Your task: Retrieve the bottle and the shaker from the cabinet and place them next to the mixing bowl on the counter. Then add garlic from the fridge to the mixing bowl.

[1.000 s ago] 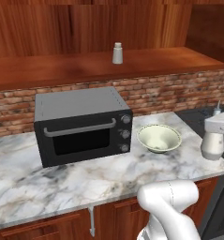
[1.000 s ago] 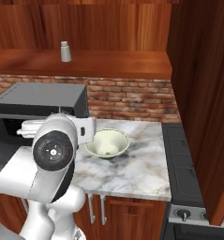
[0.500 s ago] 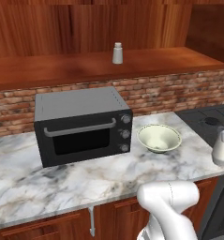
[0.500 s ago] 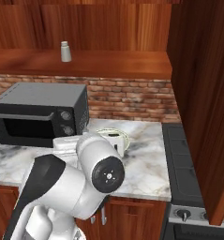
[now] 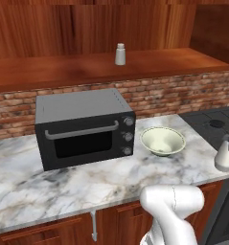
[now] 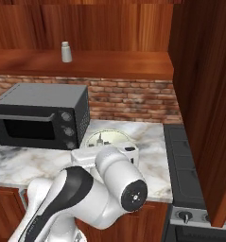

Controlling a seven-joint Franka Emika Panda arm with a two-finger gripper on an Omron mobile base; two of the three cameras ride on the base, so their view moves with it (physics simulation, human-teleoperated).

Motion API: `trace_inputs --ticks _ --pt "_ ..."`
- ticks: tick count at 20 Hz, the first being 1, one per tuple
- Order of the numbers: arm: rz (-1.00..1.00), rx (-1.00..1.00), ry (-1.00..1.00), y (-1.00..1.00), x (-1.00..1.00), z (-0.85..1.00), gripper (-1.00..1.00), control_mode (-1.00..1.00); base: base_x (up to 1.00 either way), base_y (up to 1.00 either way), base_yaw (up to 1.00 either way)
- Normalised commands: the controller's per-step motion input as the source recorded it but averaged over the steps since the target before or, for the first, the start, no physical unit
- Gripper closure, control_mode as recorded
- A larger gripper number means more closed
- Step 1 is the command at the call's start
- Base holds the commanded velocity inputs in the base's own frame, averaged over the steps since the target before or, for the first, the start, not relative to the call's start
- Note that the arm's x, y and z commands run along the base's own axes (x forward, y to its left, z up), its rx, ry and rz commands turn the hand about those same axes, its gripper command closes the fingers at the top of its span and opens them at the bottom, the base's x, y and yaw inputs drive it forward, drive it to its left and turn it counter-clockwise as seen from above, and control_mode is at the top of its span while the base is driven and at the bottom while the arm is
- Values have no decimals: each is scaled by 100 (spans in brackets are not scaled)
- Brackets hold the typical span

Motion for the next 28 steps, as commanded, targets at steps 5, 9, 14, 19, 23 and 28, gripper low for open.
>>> trace_inputs --ticks 5,9,14,19,23,28 --pt "2 2 -1 -22 47 -12 100 -100 0 0 0" --pt "5 0 0 -35 45 -2 100 -100 0 0 0" --pt "5 0 0 -41 41 -5 100 -100 0 0 0" --pt "5 0 0 -33 41 -12 100 -100 0 0 0" --pt "3 -2 0 -11 57 -18 100 -100 0 0 0" --pt "4 -1 0 -3 56 -21 100 -100 0 0 0"
